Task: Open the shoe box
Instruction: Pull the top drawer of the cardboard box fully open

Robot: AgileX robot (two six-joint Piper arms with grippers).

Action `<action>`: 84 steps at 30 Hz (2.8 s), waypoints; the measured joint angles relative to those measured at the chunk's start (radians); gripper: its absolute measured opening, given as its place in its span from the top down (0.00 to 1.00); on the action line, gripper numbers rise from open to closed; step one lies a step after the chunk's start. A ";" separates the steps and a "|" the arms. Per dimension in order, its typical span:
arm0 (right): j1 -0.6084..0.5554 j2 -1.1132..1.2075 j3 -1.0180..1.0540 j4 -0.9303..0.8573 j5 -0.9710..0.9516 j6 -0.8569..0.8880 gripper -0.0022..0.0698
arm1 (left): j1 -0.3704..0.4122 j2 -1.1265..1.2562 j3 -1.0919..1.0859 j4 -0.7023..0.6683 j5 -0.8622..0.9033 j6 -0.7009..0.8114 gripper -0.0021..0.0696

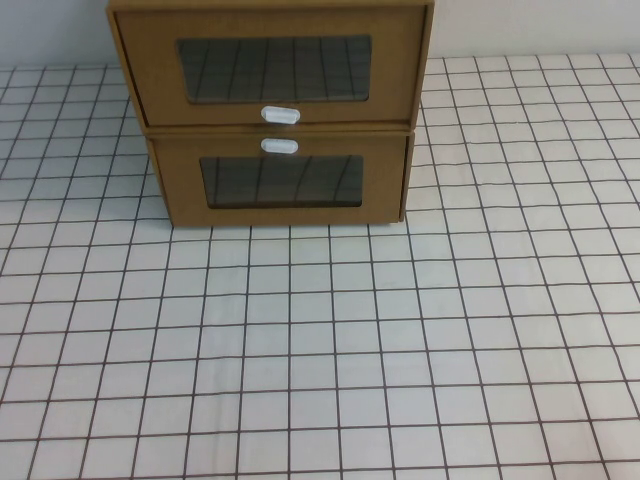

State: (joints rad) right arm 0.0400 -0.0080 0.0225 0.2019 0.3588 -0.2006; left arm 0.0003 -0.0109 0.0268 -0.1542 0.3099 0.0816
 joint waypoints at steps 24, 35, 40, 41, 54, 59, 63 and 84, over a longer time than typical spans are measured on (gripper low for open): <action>0.000 0.000 0.000 0.000 0.000 0.000 0.99 | 0.000 0.121 -0.181 -0.443 0.017 0.009 0.98; 0.000 0.000 0.000 0.000 0.000 0.000 0.99 | -0.002 0.688 -0.679 -0.491 0.346 0.410 0.98; 0.000 0.000 0.000 0.000 0.000 0.000 0.99 | -0.002 0.918 -0.919 -0.603 0.420 0.568 0.98; 0.000 0.000 0.000 0.000 0.000 0.000 0.99 | -0.002 0.970 -0.977 -0.619 0.438 0.589 0.98; 0.000 0.000 0.000 0.000 0.000 0.000 0.99 | -0.138 1.569 -1.793 -0.610 0.589 0.613 0.98; 0.000 0.000 0.000 0.000 0.000 0.000 0.99 | -0.195 1.759 -2.061 -0.551 0.642 0.583 0.98; 0.000 0.000 0.000 0.000 0.000 0.000 0.99 | -0.201 1.888 -2.196 -0.524 0.651 0.574 0.98; 0.000 0.000 0.000 0.002 0.000 0.000 0.99 | -0.220 2.067 -2.255 -0.490 0.632 0.605 0.98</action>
State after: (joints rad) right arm 0.0400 -0.0080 0.0225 0.2037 0.3588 -0.2006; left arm -0.2199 2.0562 -2.2281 -0.6441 0.9418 0.6869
